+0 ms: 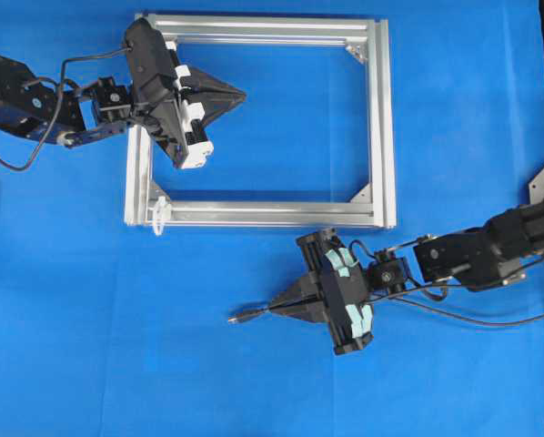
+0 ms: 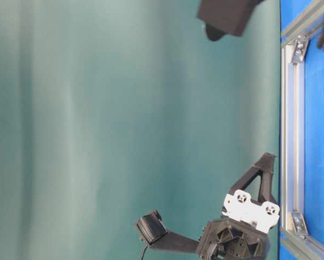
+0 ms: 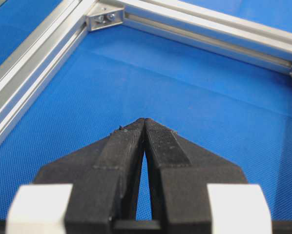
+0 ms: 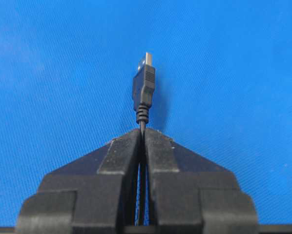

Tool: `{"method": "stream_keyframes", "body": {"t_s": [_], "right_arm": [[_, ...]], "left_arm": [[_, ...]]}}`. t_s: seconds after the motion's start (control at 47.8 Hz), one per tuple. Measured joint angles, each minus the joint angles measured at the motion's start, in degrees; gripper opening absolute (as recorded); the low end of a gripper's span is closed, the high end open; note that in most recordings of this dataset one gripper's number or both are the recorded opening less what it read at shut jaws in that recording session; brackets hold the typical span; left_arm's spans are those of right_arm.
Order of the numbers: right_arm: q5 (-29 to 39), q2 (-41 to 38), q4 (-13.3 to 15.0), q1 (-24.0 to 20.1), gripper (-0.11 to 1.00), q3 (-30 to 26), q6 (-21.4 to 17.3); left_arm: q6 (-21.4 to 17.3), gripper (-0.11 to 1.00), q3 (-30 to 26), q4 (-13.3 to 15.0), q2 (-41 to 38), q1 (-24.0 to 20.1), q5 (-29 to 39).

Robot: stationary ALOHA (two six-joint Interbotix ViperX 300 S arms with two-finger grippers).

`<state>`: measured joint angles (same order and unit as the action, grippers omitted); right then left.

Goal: Insert the wire through the string loop located on the left side.
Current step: 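Lift the cable with the right gripper and move it toward the frame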

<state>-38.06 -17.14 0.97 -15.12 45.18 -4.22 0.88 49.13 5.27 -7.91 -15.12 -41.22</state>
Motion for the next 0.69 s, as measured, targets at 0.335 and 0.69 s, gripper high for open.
{"method": "stream_keyframes", "body": {"t_s": [0.335,0.69], "right_arm": [[11.4,10.8,0.0,0.0,0.00,0.0,1.8],[16.7,17.5,0.0,0.2,0.00,0.0,1.9]], "left_arm": [[0.0,0.00,0.1,0.0,0.0,0.0,0.0],[0.0,0.00,0.1,0.1,0.0,0.0,0.0]]}}
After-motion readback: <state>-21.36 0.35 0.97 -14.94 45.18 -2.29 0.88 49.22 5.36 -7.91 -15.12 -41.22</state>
